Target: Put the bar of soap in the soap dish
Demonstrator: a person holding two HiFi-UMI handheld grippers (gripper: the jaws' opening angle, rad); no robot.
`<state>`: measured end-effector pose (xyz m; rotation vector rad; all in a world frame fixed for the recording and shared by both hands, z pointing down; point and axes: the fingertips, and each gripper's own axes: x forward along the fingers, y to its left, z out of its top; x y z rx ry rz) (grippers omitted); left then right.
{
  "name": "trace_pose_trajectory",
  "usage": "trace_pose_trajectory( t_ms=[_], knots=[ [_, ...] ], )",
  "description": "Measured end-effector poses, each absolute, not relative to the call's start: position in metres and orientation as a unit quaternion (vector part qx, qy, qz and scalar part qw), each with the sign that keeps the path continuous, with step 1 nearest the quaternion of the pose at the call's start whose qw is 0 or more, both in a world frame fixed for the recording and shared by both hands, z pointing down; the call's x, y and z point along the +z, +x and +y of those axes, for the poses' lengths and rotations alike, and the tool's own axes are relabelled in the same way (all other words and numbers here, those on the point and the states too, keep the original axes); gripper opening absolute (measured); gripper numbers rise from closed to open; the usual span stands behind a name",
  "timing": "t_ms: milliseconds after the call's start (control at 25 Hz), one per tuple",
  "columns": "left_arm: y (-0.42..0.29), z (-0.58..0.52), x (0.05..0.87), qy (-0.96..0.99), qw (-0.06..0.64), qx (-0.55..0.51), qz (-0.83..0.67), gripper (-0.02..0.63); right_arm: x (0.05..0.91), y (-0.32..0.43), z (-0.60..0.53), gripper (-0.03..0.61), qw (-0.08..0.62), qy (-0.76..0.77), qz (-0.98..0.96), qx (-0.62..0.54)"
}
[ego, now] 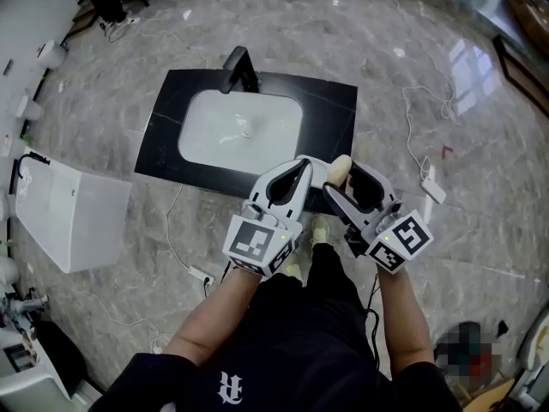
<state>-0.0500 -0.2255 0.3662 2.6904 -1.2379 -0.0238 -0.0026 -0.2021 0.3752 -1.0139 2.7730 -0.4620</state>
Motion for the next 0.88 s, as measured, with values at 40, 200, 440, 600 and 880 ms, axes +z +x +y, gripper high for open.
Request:
trace_pose_trajectory(
  t_ms=[40, 200, 440, 600, 880],
  knots=[
    [-0.049, -0.231, 0.372, 0.904, 0.092, -0.008, -0.418, 0.006, 0.383, -0.002, -0.208, 0.262, 0.071, -0.336, 0.926, -0.154],
    [-0.048, -0.254, 0.397, 0.899, 0.095, -0.009, -0.426, 0.006, 0.418, 0.0, -0.229, 0.262, 0.041, -0.329, 0.933, -0.142],
    [-0.045, -0.269, 0.443, 0.897, 0.1, -0.002, -0.43, 0.006, 0.483, -0.001, -0.242, 0.262, -0.007, -0.32, 0.939, -0.129],
    [-0.044, -0.275, 0.472, 0.896, 0.105, 0.001, -0.431, 0.006, 0.522, -0.009, -0.249, 0.262, -0.043, -0.304, 0.944, -0.121],
    [-0.047, -0.286, 0.499, 0.895, 0.094, 0.003, -0.436, 0.006, 0.58, -0.023, -0.261, 0.262, -0.136, -0.268, 0.95, -0.078]
  ],
)
